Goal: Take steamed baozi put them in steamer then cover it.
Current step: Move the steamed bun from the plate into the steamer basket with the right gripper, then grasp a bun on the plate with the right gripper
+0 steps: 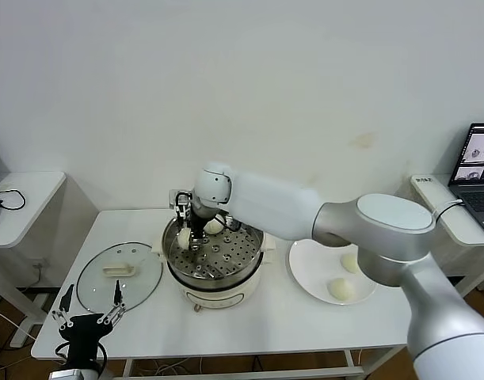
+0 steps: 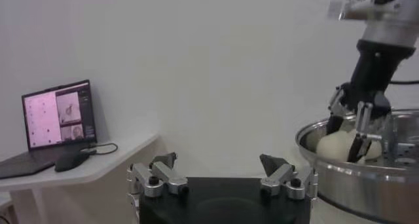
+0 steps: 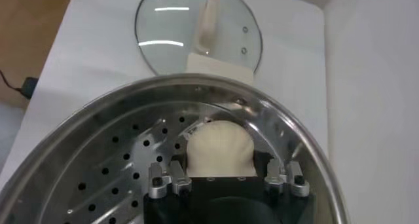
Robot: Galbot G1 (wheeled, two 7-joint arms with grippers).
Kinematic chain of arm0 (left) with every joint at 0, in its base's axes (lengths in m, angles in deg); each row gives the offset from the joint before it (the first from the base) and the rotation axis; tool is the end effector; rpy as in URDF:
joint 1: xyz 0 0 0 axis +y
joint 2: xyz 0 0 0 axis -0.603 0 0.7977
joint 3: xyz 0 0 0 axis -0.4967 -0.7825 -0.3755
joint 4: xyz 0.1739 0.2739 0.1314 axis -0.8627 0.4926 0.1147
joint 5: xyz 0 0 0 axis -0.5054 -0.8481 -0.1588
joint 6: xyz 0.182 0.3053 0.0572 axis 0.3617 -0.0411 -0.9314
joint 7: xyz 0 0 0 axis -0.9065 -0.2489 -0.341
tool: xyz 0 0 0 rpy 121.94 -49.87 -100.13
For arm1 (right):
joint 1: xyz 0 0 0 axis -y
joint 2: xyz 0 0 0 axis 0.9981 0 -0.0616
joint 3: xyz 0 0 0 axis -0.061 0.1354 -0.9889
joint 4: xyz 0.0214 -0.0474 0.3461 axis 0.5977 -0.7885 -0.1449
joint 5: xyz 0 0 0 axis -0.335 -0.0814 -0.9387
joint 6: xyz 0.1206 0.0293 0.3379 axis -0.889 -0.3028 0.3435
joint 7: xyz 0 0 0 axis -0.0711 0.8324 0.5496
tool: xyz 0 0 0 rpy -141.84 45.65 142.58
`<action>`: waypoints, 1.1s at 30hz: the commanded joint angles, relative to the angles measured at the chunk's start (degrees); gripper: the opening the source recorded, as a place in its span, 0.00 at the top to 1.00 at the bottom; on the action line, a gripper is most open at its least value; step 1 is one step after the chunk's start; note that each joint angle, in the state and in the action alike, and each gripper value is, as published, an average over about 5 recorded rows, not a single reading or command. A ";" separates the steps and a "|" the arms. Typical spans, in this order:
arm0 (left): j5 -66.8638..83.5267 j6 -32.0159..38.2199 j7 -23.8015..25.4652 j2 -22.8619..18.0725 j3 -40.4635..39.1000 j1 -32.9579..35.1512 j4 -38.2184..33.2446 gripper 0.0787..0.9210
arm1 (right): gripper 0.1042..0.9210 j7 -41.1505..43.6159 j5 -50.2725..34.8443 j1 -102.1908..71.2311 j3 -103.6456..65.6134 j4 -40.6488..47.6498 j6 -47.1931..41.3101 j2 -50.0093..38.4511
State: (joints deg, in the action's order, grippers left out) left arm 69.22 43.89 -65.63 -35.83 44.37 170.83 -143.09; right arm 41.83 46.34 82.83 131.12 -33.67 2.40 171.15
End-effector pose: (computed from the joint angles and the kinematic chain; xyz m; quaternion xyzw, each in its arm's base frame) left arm 0.1249 0.0626 -0.2651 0.1196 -0.9871 -0.1015 0.0308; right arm 0.5534 0.2801 -0.1246 0.5723 -0.5822 0.5038 0.2822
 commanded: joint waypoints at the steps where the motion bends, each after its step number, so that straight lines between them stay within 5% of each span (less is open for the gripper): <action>1: -0.09 0.02 -0.02 -0.04 -0.04 0.06 0.01 0.12 | 0.16 -0.05 0.64 -0.83 -0.09 1.62 0.10 1.20; 16: -0.05 -0.29 0.04 0.38 0.08 -0.23 -0.31 0.12 | 0.12 9.14 -0.43 13.98 2.20 -16.12 2.89 -15.81; 33: -0.24 -0.83 0.23 1.57 -1.05 -0.39 -0.58 0.12 | 0.12 16.23 13.60 15.07 5.00 -37.71 11.73 -52.37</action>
State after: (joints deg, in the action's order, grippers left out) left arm 68.99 43.09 -65.43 -34.28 43.33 170.44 -143.74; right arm 55.30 54.23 97.25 135.09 -62.69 10.83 134.22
